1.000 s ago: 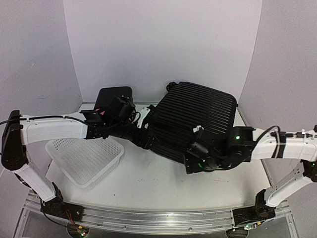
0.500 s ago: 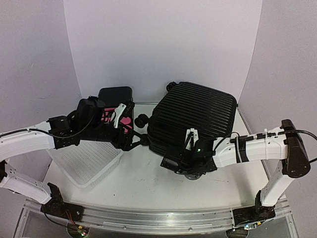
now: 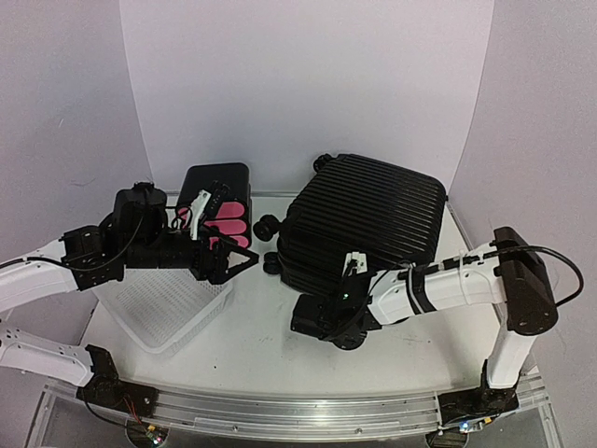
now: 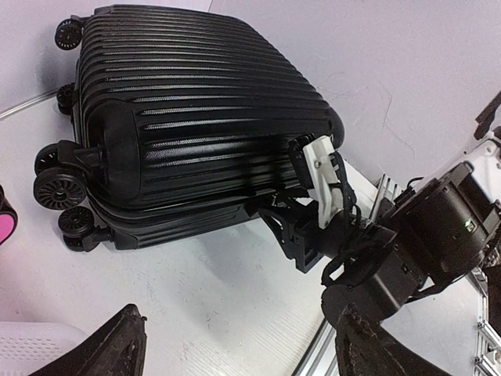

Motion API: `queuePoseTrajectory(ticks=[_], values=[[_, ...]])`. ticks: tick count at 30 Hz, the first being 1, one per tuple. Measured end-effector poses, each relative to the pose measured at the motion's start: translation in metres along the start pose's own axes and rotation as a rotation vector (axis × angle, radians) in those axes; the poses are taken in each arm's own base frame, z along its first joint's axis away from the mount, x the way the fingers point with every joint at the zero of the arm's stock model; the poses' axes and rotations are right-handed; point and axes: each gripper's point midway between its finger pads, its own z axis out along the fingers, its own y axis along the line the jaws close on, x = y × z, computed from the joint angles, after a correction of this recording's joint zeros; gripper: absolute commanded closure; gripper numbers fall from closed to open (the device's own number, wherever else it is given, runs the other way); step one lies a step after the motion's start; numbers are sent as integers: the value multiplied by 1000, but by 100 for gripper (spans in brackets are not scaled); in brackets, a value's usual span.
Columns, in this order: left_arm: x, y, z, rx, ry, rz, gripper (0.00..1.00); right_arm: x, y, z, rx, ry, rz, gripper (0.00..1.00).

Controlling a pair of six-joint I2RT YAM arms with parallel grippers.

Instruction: Open, take out, and arrange the luggage

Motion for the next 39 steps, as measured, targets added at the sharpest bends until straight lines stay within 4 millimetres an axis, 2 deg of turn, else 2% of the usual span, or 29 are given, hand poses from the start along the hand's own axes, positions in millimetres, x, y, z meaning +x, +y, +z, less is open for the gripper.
queuePoseTrajectory(ticks=[5, 8, 15, 21, 28, 37, 38, 39], values=[[-1, -1, -14, -3, -28, 4, 15, -1, -1, 0, 26, -6, 1, 60], [-2, 0, -19, -14, -37, 4, 15, -1, -3, 0, 45, -6, 13, 66], [3, 2, -20, -26, -22, -1, 13, -2, -15, 1, 86, -8, 26, 100], [8, 11, -15, -65, -7, -23, 11, -3, -18, -1, 99, 11, -31, 100], [27, 33, 11, -158, 89, -138, 9, -3, -19, -4, 83, 45, -103, 100], [19, 44, 42, -204, 116, -324, 12, -5, -17, -9, -18, 113, -192, 100], [20, 44, 44, -203, 122, -333, 12, -4, -16, -8, -29, 121, -194, 99], [21, 44, 46, -200, 127, -344, 12, -2, -14, -8, -37, 126, -196, 91]])
